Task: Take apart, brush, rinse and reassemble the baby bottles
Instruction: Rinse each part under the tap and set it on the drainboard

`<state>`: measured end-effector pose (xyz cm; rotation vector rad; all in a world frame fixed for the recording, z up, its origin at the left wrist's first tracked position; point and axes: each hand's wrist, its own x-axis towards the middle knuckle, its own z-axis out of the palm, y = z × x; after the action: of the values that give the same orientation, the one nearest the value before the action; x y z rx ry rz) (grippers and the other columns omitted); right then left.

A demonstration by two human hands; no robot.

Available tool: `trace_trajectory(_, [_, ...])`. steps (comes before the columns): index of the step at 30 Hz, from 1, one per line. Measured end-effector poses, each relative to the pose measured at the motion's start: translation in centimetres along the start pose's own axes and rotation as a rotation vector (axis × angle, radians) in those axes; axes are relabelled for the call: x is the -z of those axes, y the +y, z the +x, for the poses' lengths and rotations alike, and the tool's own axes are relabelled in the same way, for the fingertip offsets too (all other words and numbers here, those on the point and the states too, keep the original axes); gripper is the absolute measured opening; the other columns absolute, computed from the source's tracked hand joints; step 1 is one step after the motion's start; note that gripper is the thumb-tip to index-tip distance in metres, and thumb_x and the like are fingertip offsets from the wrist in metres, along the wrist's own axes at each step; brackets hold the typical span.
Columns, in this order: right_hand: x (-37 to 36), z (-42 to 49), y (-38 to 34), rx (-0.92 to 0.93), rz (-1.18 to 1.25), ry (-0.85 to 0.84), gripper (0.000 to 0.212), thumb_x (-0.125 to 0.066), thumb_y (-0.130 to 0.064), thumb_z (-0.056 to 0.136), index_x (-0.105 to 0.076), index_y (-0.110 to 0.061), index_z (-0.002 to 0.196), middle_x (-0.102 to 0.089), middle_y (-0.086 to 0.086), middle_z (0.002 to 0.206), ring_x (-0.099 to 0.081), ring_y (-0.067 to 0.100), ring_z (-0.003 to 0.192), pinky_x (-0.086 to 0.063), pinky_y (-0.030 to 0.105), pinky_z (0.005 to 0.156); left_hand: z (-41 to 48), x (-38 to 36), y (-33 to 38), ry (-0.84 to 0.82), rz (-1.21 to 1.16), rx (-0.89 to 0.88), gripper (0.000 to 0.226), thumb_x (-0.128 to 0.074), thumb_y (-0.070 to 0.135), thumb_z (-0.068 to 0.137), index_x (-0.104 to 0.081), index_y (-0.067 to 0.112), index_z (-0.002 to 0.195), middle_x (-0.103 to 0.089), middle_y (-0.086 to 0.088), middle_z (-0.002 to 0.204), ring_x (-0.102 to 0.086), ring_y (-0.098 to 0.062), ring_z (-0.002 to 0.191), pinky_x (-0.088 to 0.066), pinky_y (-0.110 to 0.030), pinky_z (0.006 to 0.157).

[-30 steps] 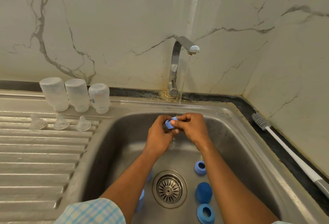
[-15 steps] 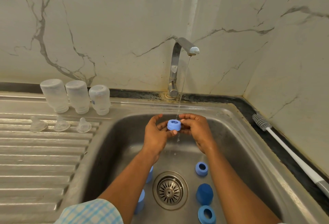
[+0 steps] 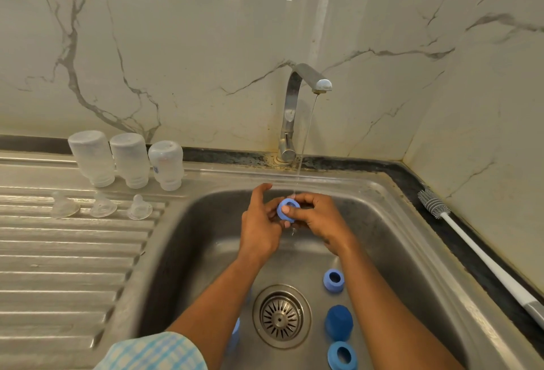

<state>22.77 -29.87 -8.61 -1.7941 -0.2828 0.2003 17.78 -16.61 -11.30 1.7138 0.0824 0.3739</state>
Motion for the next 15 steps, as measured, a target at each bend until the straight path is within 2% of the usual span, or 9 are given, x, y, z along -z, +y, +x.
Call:
trace_trajectory(3, [0.44, 0.02, 0.32, -0.034, 0.11, -0.039, 0.027, -0.066, -0.003, 0.09, -0.069, -0.006, 0.117, -0.073, 0.009, 0.108, -0.071, 0.022, 0.097, -0.06, 0.028, 0.079, 0.15, 0.34, -0.18, 0.013, -0.045, 0.052, 0.078, -0.07, -0.015, 0.081, -0.039, 0.02, 0.143, -0.07, 0.0, 0.108, -0.069, -0.008, 0.101, -0.055, -0.013, 0.079])
trace_trajectory(6, [0.57, -0.01, 0.26, -0.076, 0.141, 0.015, 0.02, -0.056, -0.003, 0.097, -0.069, 0.0, 0.112, -0.072, 0.014, 0.103, -0.072, 0.022, 0.088, -0.06, 0.027, 0.07, 0.09, 0.34, -0.18, -0.023, -0.05, 0.05, 0.076, -0.071, -0.015, 0.08, -0.04, 0.026, 0.136, -0.068, 0.007, 0.102, -0.068, 0.001, 0.093, -0.055, -0.013, 0.079])
trace_trajectory(9, [0.52, 0.02, 0.17, -0.065, 0.067, 0.12, 0.021, -0.063, -0.014, 0.095, -0.07, 0.005, 0.098, -0.073, 0.021, 0.093, -0.073, 0.027, 0.078, -0.061, 0.031, 0.065, 0.01, -0.01, -0.1, -0.065, -0.033, 0.017, 0.074, -0.07, -0.015, 0.081, -0.04, 0.027, 0.135, -0.066, 0.014, 0.101, -0.067, 0.009, 0.089, -0.053, -0.011, 0.079])
trace_trajectory(12, [0.38, 0.16, 0.16, -0.034, -0.027, 0.153, 0.031, -0.074, -0.027, 0.087, -0.069, 0.004, 0.089, -0.073, 0.02, 0.085, -0.073, 0.03, 0.076, -0.062, 0.039, 0.067, -0.11, -0.23, 0.04, -0.1, -0.017, -0.01, 0.074, -0.067, -0.017, 0.082, -0.04, 0.021, 0.141, -0.067, 0.008, 0.11, -0.068, 0.003, 0.095, -0.055, -0.015, 0.081])
trace_trajectory(15, [0.12, 0.05, -0.15, -0.034, -0.064, 0.098, 0.035, -0.082, -0.028, 0.078, -0.067, -0.003, 0.097, -0.073, 0.013, 0.091, -0.073, 0.024, 0.08, -0.062, 0.034, 0.069, -0.09, -0.22, 0.02, -0.064, -0.013, -0.029, 0.071, -0.062, -0.018, 0.084, -0.04, 0.025, 0.137, -0.069, 0.001, 0.11, -0.069, 0.003, 0.094, -0.055, -0.015, 0.077])
